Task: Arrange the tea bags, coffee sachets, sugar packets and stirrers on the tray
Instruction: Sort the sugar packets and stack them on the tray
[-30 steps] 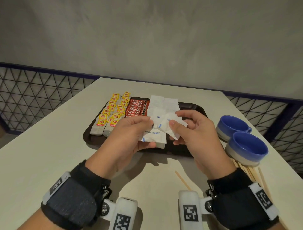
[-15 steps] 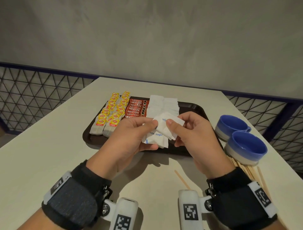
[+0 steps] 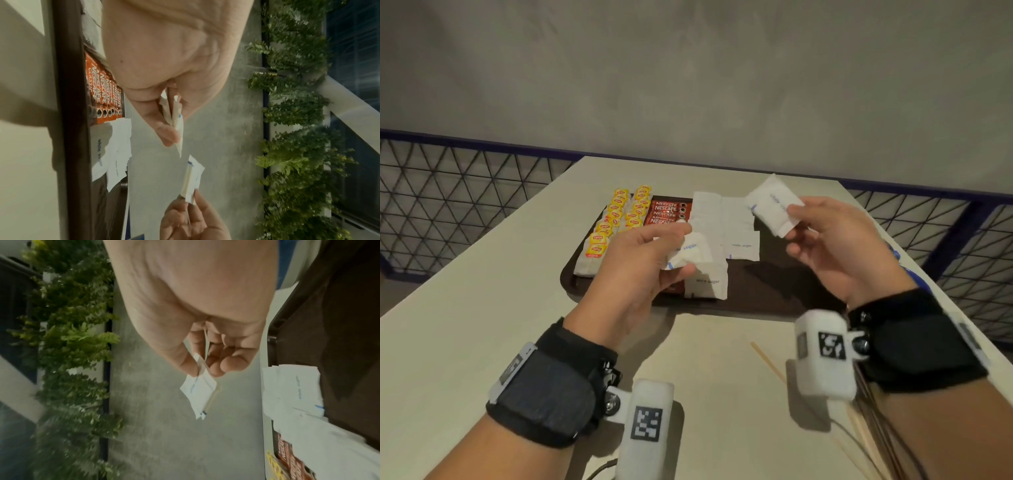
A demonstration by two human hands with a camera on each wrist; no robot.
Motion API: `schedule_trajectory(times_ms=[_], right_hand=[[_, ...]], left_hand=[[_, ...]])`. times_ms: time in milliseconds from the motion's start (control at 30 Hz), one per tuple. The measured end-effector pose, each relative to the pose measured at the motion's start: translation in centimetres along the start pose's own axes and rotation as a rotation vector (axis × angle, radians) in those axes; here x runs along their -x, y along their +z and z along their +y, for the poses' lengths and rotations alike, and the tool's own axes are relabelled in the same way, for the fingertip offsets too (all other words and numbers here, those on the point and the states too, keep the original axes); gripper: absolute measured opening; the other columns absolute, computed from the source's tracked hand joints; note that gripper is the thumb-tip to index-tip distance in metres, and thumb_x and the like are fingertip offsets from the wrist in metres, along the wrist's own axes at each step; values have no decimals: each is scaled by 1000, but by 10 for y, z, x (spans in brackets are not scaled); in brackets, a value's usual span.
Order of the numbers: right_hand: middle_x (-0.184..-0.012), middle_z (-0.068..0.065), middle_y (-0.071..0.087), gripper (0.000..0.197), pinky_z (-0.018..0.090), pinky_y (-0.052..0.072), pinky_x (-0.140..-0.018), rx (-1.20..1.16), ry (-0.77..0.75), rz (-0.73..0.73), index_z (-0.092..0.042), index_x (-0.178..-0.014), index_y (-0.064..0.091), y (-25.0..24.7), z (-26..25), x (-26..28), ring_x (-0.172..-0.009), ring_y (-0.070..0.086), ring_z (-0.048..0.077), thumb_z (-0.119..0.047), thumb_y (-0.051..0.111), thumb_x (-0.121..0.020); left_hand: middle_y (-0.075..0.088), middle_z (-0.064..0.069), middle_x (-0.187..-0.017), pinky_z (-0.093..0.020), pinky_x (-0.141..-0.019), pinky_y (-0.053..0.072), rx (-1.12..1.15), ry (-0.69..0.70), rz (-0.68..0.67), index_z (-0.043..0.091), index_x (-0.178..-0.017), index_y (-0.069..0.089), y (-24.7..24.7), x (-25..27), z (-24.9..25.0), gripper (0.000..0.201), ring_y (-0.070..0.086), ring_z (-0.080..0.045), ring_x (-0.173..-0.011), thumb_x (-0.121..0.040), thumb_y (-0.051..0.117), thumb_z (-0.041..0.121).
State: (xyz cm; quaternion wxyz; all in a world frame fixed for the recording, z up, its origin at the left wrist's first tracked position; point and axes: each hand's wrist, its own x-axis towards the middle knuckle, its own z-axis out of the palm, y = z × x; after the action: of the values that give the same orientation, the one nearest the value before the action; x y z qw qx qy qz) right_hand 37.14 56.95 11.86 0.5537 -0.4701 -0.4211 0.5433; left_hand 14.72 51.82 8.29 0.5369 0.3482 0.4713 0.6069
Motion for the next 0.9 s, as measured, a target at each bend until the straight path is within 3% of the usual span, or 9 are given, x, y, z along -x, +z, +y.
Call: schedule_trajectory(times_ms=[100, 267, 433, 633, 767, 900], right_hand=[[-102, 15, 75, 18, 28, 49, -59, 204, 71, 23, -9, -113, 65, -7, -5, -27, -71, 60, 17, -7, 65, -95], [-105, 17, 73, 15, 29, 49, -60, 740, 235, -112, -9, -107, 68, -7, 15, -54, -78, 60, 20, -2, 65, -95], [-113, 14, 72, 22, 30, 54, -68, 847, 284, -95, -10, -111, 69, -1, 26, -72, -92, 62, 22, 4, 62, -95], [-120, 12, 67, 30, 32, 59, -74, 897, 223, -115, -10, -117, 66, 10, 34, -79, -101, 66, 25, 8, 63, -93], [-110, 13, 59, 44, 33, 58, -71, 994, 183, -140, -5, -127, 57, 12, 36, -76, -88, 59, 25, -10, 77, -88], [-108, 5, 58, 52, 29, 58, -66, 1192, 186, -194, -14, -123, 51, 15, 34, -70, -88, 61, 20, -23, 83, -83]], left_hand=[[72, -15, -122, -22, -62, 59, 87, 28, 58, 5, -108, 77, -8, -6, 5, 18, 71, -26, -102, -96, 65, 0], [70, -15, -118, -25, -67, 60, 146, 46, 75, 6, -113, 74, -13, -7, 9, 29, 74, -30, -105, -93, 59, -10], [66, -17, -124, -25, -67, 60, 153, 40, 63, 8, -113, 73, -14, -7, 12, 31, 73, -33, -105, -93, 58, -11], [65, -15, -128, -25, -68, 61, 139, 27, 43, 9, -110, 74, -12, -8, 10, 29, 72, -33, -106, -93, 60, -10], [65, -14, -128, -27, -69, 61, 136, 27, 36, 9, -110, 74, -12, -7, 10, 29, 73, -31, -105, -93, 60, -10], [65, -13, -128, -27, -70, 61, 125, 30, 38, 9, -109, 74, -13, -7, 10, 29, 72, -32, -106, -93, 60, -11]])
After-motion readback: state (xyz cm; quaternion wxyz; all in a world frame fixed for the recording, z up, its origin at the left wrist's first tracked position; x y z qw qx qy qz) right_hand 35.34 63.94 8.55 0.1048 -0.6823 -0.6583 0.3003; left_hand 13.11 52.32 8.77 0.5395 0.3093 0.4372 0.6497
